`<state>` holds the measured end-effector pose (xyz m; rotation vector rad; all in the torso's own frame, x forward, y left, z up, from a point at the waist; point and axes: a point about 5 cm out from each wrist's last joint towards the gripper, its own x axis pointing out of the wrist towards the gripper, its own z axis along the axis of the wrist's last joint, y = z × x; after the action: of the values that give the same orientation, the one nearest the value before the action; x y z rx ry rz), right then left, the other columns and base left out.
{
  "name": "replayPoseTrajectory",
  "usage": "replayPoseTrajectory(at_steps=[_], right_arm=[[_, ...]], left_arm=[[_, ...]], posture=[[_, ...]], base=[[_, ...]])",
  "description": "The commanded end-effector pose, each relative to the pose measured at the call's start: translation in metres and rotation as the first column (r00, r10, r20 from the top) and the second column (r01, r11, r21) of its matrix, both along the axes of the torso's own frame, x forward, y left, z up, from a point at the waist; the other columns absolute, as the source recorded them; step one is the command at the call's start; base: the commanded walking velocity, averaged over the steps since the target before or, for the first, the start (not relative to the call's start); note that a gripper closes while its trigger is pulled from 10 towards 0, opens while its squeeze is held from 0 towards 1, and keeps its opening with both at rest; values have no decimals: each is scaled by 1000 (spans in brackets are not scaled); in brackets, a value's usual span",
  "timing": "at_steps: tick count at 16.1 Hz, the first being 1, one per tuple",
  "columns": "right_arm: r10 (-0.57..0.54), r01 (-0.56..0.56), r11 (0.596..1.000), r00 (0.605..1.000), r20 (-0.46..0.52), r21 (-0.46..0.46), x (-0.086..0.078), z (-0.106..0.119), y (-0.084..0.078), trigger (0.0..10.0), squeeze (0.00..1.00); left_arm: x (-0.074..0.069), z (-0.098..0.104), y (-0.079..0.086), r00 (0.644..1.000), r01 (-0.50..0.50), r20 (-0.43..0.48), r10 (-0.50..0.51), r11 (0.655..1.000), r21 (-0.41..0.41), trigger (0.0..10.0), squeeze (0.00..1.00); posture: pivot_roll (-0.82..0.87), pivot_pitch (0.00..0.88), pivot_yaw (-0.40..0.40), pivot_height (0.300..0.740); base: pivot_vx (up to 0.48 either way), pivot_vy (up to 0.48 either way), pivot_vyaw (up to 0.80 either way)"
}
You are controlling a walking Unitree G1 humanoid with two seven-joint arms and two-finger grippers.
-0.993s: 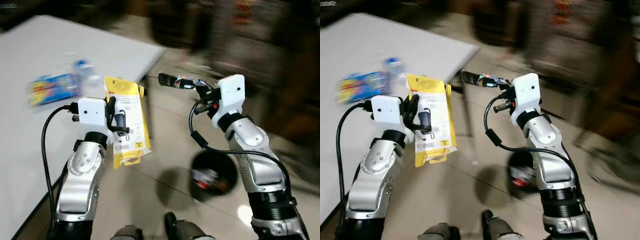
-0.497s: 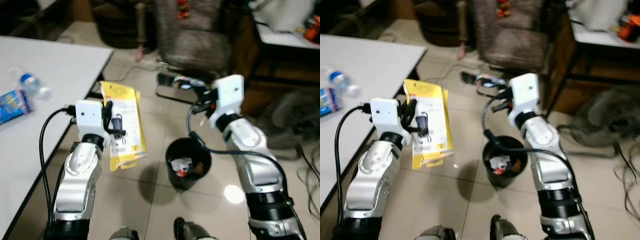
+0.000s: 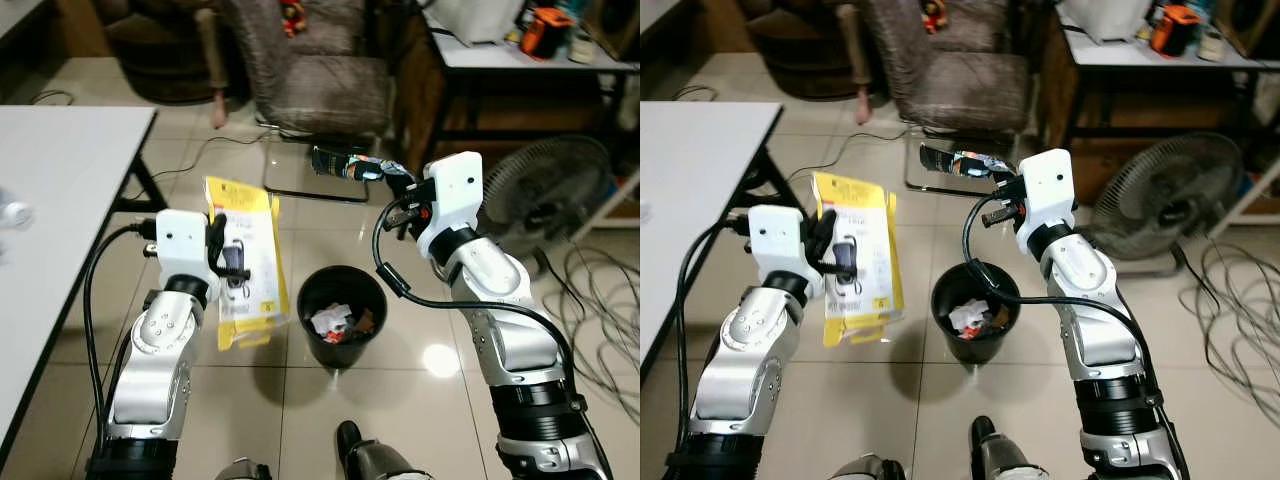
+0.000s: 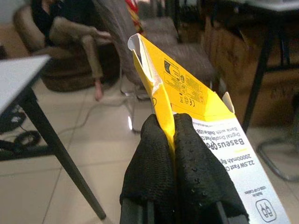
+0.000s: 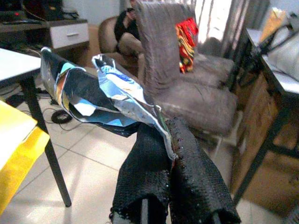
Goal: Picking trash to rubbish bin
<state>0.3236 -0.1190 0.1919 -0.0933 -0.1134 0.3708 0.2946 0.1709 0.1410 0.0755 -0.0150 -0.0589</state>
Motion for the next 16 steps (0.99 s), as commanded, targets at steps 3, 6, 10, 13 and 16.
replayPoseTrajectory(at_steps=[3, 6, 10, 13, 16], right_arm=[[-26, 26, 1000, 996, -88, -1, -1, -28, -3, 10000, 0], [-39, 39, 999, 987, -156, -3, 0, -49, -4, 10000, 0], [-54, 44, 998, 970, -237, -46, -1, -84, 0, 10000, 0], [-93, 94, 995, 915, -394, -17, 0, -120, -3, 10000, 0], [-121, 138, 990, 857, -501, -4, -5, -148, -6, 10000, 0]], left_arm=[[-4, -25, 8, 996, -24, -85, 24, 1000, 0, 2784, 0], [-4, -44, 12, 989, -41, -143, 42, 999, 4, 2784, 0], [-5, -79, 20, 955, -77, -289, 72, 997, -8, 2627, 0], [-12, -111, 29, 903, -88, -421, 84, 996, 9, 2627, 0], [-20, -134, 34, 865, -93, -493, 93, 995, 25, 8471, 0]], posture=[[-96, 148, 48, 740], [-94, 148, 48, 740], [-101, 148, 48, 740], [-102, 149, 50, 740], [-102, 149, 50, 740]], base=[[0, 0, -673], [0, 0, -669], [0, 0, -663], [0, 0, -660], [0, 0, -198]])
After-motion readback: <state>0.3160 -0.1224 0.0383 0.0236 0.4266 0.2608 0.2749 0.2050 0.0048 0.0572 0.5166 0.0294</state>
